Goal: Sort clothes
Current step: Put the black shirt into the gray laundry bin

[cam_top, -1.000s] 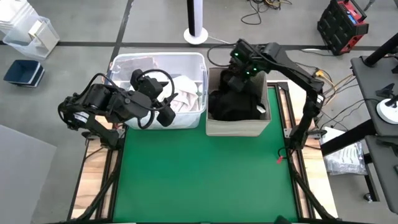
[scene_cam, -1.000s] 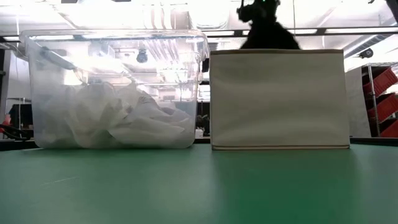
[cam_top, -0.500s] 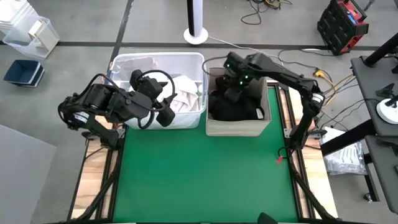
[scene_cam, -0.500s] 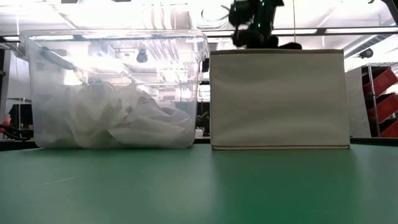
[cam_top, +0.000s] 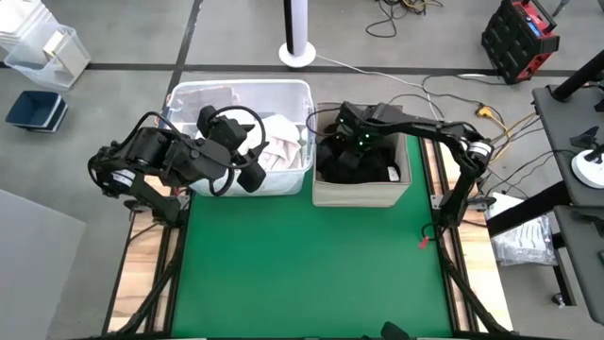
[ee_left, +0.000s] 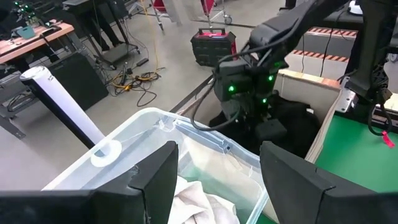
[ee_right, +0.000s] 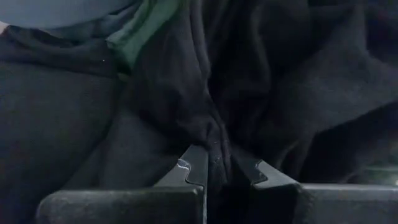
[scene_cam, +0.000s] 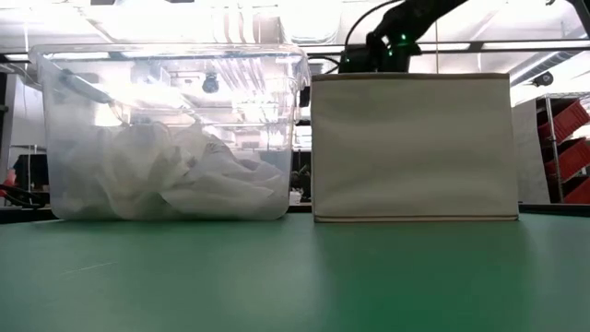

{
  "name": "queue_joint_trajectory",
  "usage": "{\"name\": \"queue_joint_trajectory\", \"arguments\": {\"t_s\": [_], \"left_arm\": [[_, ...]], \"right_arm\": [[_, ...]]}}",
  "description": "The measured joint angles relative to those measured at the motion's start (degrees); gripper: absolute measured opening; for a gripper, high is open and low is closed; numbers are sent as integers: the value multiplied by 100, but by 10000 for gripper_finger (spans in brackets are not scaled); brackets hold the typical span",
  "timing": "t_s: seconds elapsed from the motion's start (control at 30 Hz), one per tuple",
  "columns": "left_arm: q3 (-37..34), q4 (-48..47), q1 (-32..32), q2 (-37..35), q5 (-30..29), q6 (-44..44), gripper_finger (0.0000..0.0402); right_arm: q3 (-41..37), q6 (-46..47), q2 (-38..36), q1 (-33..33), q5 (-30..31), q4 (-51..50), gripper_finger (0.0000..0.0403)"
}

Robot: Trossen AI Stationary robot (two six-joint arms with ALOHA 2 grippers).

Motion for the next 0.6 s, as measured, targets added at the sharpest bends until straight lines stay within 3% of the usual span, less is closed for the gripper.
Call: {"name": "queue_joint_trajectory", "arguments": {"t_s": [0.4, 0.6], "left_arm": [[0, -8, 0, 0, 2, 0, 204], [0, -20, 0, 0, 36, 0, 204]], "right_arm": [[-807, 4, -13, 2, 2, 966, 19], [-635, 31, -222, 2, 2, 837, 60]]}}
